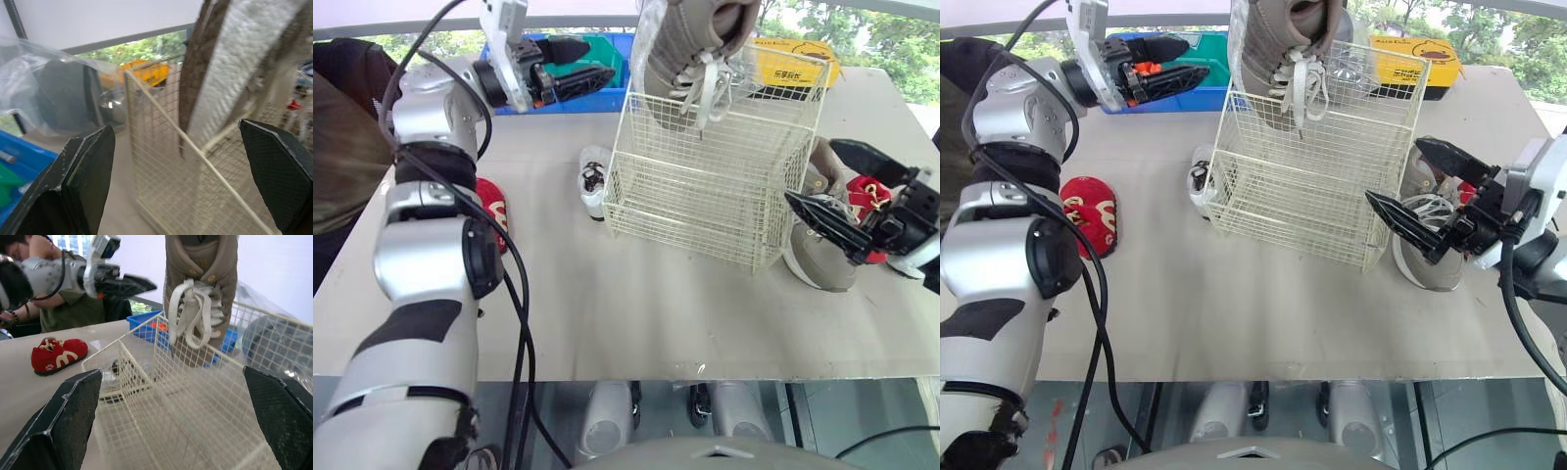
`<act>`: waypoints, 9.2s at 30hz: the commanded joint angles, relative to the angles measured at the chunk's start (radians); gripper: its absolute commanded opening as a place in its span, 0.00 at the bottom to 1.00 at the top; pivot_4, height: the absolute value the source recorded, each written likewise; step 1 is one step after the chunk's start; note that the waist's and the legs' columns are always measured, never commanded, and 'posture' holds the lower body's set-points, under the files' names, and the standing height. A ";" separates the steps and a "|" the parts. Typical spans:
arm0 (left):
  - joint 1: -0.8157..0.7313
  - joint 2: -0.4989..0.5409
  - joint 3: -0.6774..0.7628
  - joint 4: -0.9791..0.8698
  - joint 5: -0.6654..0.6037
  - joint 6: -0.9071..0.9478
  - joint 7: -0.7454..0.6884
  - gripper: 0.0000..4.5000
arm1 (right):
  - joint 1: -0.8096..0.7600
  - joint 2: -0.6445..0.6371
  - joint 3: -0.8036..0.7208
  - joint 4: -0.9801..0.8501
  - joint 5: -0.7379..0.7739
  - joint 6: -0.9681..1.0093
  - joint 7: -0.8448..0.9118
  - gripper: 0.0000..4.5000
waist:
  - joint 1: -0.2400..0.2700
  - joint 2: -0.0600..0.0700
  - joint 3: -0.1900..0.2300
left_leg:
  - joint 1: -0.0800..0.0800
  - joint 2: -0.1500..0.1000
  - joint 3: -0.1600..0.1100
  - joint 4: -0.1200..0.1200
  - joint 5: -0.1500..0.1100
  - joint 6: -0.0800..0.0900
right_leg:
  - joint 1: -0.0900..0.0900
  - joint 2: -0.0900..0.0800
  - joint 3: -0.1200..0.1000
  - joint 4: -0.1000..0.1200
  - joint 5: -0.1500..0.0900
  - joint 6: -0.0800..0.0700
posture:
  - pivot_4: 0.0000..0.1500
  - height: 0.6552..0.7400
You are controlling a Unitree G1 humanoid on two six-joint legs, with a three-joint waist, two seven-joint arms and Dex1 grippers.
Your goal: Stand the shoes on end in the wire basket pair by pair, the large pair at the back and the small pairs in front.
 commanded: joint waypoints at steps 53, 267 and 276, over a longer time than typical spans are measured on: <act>0.060 -0.253 -0.063 -0.264 -0.031 -0.263 0.454 0.08 | 0.024 -0.012 -0.052 -0.062 0.062 0.048 -0.026 1.00 | 0.014 0.001 -0.001 | -0.006 -0.001 -0.003 0.011 -0.003 0.005 | 0.001 -0.001 -0.004 0.000 0.000 0.000 | 1.00 1.00; 1.081 0.140 0.218 -1.684 -1.013 0.399 0.887 1.00 | -0.429 0.458 0.377 0.495 -1.045 -0.381 -0.397 0.01 | -0.023 0.010 0.001 | 0.001 -0.010 0.003 0.008 -0.004 0.005 | 0.003 -0.008 0.011 0.001 -0.005 0.003 | 1.00 1.00; 1.080 0.149 0.193 -1.642 -0.960 0.373 0.839 1.00 | -0.319 0.554 0.348 0.490 -0.951 -0.293 -0.384 0.01 | -0.023 0.001 -0.006 | 0.009 -0.009 0.005 0.005 -0.006 0.000 | 0.008 -0.008 0.013 0.001 -0.005 0.003 | 1.00 1.00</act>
